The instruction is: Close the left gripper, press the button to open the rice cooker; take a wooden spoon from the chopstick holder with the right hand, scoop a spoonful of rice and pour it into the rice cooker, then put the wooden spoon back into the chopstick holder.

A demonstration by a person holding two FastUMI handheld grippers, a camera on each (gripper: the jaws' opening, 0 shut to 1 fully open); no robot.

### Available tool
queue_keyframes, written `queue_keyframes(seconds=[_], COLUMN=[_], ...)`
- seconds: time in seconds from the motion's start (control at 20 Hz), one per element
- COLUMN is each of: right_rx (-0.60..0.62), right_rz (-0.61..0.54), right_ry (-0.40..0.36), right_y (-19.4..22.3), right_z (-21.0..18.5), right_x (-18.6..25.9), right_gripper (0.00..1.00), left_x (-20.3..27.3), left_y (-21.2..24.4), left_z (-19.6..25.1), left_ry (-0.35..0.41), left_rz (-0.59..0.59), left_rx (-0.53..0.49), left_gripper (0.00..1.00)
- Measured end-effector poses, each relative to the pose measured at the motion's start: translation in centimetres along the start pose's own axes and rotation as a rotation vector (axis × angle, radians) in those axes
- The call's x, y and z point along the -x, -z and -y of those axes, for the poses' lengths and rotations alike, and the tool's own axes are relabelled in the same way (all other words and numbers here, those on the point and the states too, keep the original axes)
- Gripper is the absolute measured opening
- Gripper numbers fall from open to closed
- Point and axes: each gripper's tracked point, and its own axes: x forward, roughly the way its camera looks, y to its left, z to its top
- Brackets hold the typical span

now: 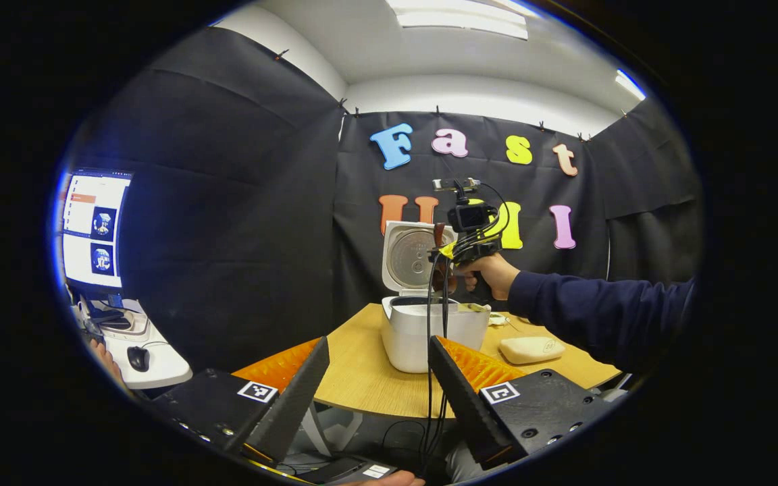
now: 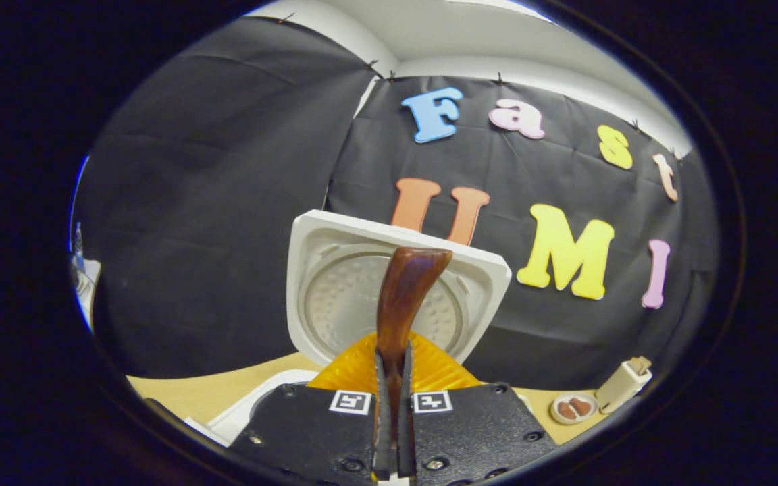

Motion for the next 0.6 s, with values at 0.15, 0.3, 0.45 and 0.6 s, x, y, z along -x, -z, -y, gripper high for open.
queue_keyframes(seconds=[0.15,0.3,0.45,0.6], right_rx=[0.094,0.101,0.068,0.023], right_rz=[0.015,0.025,0.031,0.039], right_ry=[-0.011,-0.015,-0.012,0.006], right_y=[0.0,-0.2,-0.4,-0.6], right_z=[-0.6,-0.2,1.2,4.0], right_x=[0.2,0.8,2.3,3.7], right_gripper=[0.09,0.1,0.11,0.11], left_x=[0.0,0.0,-0.1,-0.3], left_y=[0.1,0.0,0.1,0.1], left_z=[0.0,1.2,1.6,2.7], left_ry=[0.0,0.006,0.007,0.015], left_rz=[-0.006,-0.004,-0.008,-0.015], left_rx=[-0.008,-0.012,-0.007,0.007], left_gripper=[0.94,0.94,0.94,0.94])
